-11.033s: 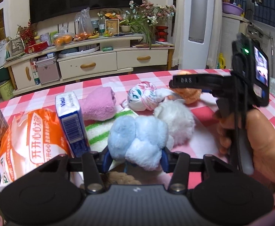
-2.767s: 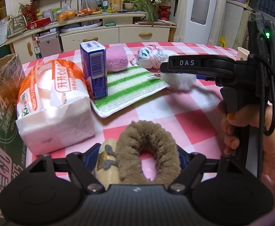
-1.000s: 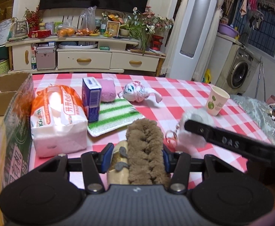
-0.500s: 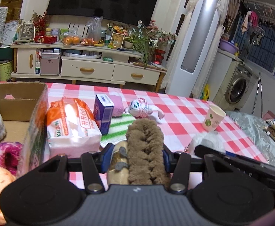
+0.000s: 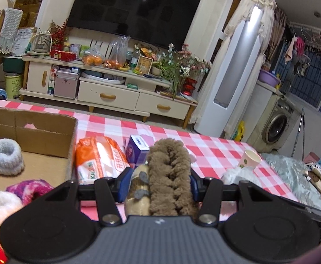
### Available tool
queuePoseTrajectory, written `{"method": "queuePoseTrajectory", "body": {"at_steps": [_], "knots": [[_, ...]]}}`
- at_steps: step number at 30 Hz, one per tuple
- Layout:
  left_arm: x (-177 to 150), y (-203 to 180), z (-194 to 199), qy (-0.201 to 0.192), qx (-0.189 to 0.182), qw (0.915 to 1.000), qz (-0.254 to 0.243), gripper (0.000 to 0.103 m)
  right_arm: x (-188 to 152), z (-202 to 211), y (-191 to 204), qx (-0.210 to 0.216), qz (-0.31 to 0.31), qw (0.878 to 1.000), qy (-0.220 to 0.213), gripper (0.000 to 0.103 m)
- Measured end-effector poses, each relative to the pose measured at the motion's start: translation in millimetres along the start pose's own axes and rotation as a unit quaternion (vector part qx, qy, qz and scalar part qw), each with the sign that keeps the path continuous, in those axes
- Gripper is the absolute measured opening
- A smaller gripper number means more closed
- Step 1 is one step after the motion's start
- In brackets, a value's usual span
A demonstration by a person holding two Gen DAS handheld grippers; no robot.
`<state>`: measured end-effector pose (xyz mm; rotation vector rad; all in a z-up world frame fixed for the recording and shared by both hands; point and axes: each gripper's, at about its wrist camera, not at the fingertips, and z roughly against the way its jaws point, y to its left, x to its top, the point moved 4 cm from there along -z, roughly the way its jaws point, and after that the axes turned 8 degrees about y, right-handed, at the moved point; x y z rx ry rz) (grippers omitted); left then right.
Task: Organize soft objects
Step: 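Carry the brown fuzzy ring and white fluffy ball over the cardboard box, then release the brown ring with the left tool while the right releases the white ball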
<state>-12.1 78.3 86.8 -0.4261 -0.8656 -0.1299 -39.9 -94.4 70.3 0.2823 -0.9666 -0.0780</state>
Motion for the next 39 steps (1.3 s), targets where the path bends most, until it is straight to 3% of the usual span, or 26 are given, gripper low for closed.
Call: {"method": "queuePoseTrajectory", "body": {"at_steps": [17, 28, 39], "knots": [[18, 50, 36, -0.053, 0.026, 0.9967, 0.055, 0.051, 26, -9, 68, 0.09, 0.036, 0.995, -0.003, 0.057], [31, 107, 55, -0.087, 0.097, 0.9854, 0.11, 0.051, 39, -39, 116, 0.152, 0.074, 0.986, 0.01, 0.057], [35, 155, 49, -0.071, 0.148, 0.9741, 0.155, 0.052, 34, -70, 136, 0.159, 0.112, 0.98, 0.043, 0.058]]}}
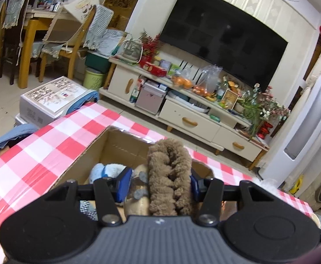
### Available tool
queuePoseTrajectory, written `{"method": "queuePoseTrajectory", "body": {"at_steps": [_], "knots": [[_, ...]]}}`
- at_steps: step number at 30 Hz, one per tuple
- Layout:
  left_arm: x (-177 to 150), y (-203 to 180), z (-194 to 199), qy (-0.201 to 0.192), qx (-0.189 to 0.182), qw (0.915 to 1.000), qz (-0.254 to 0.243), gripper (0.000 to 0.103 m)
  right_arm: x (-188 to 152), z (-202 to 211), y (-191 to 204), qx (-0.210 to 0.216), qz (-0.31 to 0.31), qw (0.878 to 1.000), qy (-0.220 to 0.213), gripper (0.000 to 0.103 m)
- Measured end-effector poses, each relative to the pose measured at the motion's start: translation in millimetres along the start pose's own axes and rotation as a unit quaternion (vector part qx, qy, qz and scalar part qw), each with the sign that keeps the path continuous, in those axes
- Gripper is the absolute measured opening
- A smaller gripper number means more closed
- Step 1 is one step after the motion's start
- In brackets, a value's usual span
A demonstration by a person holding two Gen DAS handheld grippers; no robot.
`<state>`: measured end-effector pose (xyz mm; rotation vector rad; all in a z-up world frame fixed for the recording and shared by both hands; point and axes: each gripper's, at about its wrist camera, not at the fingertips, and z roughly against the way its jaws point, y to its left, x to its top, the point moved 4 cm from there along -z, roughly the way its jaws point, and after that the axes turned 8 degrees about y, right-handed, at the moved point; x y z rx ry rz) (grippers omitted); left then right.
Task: Organize soft objects
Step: 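Release the brown ring with the left tool while the right releases the white ball, then move both open tools back from the box toward the items on the table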
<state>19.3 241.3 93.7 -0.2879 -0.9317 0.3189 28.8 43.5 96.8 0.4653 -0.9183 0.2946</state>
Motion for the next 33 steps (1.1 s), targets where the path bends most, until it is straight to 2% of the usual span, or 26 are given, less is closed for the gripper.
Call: {"method": "queuePoseTrajectory", "body": {"at_steps": [10, 13, 15, 18, 24, 33], "knots": [[-2, 9, -9, 0.025, 0.027, 0.9993, -0.002, 0.052, -2, -6, 0, -0.008, 0.01, 1.0, 0.027, 0.061], [-3, 8, -12, 0.029, 0.032, 0.9991, -0.004, 0.058, -2, -4, 3, -0.009, 0.016, 0.999, 0.029, 0.07], [-4, 9, -14, 0.035, 0.035, 0.9988, -0.004, 0.068, -2, -2, 4, -0.012, 0.021, 0.999, 0.026, 0.09], [-4, 9, -16, 0.039, 0.046, 0.9982, -0.003, 0.079, -1, 8, 3, -0.012, 0.021, 1.0, 0.015, 0.097], [-2, 5, -13, 0.032, 0.053, 0.9981, -0.009, 0.09, -2, 26, -10, -0.028, -0.006, 1.0, -0.003, 0.1], [-5, -6, -13, 0.034, 0.043, 0.9982, -0.023, 0.093, -15, 46, -33, -0.056, -0.06, 0.997, -0.013, 0.101]]}}
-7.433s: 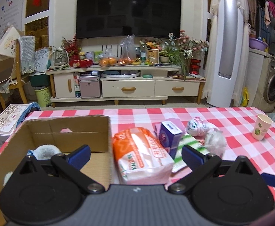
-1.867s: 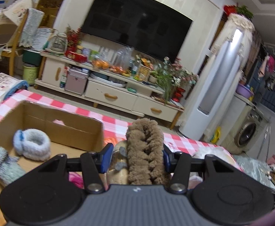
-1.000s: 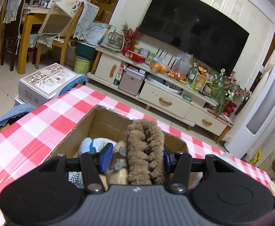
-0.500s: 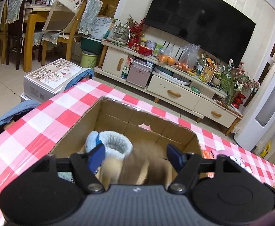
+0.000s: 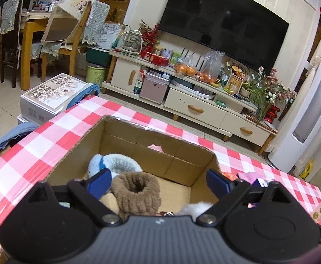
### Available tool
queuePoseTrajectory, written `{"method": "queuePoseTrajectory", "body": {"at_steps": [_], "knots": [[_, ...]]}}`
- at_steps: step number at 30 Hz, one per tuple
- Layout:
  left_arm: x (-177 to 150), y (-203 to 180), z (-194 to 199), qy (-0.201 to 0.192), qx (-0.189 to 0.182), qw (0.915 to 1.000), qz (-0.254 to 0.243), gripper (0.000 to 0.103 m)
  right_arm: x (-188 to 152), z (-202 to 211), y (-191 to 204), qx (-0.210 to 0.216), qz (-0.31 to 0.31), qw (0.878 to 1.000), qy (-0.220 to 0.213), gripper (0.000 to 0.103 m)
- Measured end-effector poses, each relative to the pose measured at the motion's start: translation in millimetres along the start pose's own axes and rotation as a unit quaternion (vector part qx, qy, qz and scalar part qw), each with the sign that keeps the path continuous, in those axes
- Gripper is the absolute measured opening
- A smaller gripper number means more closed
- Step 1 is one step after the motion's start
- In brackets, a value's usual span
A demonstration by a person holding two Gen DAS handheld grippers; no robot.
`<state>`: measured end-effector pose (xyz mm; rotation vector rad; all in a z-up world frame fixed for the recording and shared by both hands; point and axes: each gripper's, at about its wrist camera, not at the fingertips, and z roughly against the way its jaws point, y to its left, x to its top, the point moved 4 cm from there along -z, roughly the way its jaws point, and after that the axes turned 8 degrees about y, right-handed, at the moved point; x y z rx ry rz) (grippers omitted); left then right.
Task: Organize soft objects
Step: 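Move both open tools back from the box toward the items on the table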
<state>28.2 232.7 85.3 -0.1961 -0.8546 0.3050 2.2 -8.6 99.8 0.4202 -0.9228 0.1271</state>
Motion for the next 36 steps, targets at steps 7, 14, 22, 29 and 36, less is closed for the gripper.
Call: {"method": "queuePoseTrajectory", "body": {"at_steps": [7, 14, 22, 29, 36], "knots": [[-3, -12, -1, 0.003, -0.007, 0.9999, -0.014, 0.093, -7, 9, -6, -0.015, -0.017, 1.0, -0.003, 0.101], [-9, -25, -2, 0.009, -0.016, 0.9995, -0.027, 0.093, -10, 9, -4, -0.027, -0.022, 0.999, -0.003, 0.102], [-16, -44, -1, 0.01, -0.031, 0.9985, -0.044, 0.094, -11, 12, -8, -0.042, -0.028, 0.999, -0.007, 0.102], [-22, -60, -3, 0.013, -0.04, 0.9973, -0.06, 0.094, -12, 11, -9, -0.056, -0.03, 0.998, -0.016, 0.102], [-27, -76, -3, 0.012, -0.048, 0.9959, -0.075, 0.094, -14, 10, -14, -0.069, -0.035, 0.997, -0.022, 0.102]]}}
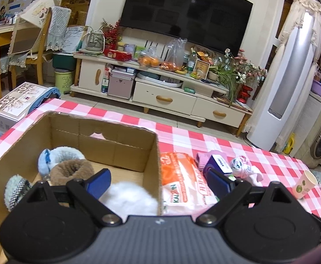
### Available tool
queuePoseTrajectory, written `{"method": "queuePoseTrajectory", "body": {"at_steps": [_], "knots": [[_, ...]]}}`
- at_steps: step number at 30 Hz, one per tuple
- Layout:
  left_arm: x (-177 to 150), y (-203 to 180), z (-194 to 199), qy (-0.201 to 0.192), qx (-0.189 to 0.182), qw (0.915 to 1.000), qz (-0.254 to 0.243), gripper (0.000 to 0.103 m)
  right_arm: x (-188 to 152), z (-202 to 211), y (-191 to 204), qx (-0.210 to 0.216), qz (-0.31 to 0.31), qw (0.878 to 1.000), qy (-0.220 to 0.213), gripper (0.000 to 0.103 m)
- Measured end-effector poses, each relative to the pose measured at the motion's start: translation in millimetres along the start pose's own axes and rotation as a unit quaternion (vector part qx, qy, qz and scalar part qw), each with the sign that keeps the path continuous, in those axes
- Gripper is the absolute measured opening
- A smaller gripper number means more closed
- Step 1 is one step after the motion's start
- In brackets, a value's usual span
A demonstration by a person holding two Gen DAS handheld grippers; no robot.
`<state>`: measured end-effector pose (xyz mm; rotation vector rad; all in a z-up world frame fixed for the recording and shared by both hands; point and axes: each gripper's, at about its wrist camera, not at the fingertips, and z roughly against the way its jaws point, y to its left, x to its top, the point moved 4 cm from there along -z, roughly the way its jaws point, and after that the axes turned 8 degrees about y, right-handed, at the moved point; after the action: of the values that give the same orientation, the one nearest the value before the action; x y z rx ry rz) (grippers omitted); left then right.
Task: Organize soft objects
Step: 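Move both open tools back from the box toward the items on the table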
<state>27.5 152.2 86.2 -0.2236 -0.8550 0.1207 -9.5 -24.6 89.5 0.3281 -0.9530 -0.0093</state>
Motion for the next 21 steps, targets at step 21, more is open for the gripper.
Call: {"method": "queuePoseTrajectory", "body": {"at_steps": [21], "knots": [[-13, -54, -13, 0.0, -0.012, 0.9976, -0.068, 0.094, 0, -13, -32, -0.046, -0.053, 0.997, -0.013, 0.103]]}}
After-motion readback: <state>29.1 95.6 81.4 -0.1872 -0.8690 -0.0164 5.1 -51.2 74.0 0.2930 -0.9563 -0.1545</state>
